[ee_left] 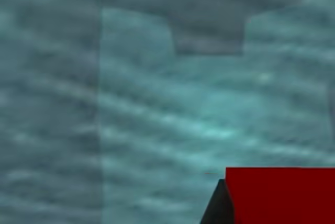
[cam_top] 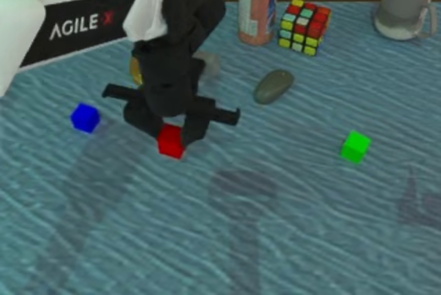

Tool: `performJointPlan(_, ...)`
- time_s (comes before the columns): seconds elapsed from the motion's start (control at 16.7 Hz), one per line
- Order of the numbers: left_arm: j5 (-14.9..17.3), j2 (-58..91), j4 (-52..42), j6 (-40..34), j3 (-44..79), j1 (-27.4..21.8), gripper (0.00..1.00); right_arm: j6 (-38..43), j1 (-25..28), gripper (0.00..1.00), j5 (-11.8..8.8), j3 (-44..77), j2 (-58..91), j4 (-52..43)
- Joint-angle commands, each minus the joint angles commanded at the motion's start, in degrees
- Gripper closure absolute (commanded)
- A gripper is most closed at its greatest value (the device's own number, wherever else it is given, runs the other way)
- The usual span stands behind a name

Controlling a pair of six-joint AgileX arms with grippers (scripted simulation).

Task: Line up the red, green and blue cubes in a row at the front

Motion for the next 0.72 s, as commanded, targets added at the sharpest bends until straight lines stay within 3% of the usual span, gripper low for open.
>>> performJointPlan(0.36,-0.9,-13.1,4.1,-22.5,-18.2,-7.5,1.00,0.0,0.0,0.00,0.0,0.0,0.0,0.0)
performJointPlan(0.72,-1.2,-17.4,5.7,-27.7,-23.1,-9.7,1.00,0.0,0.0,0.00,0.0,0.0,0.0,0.0)
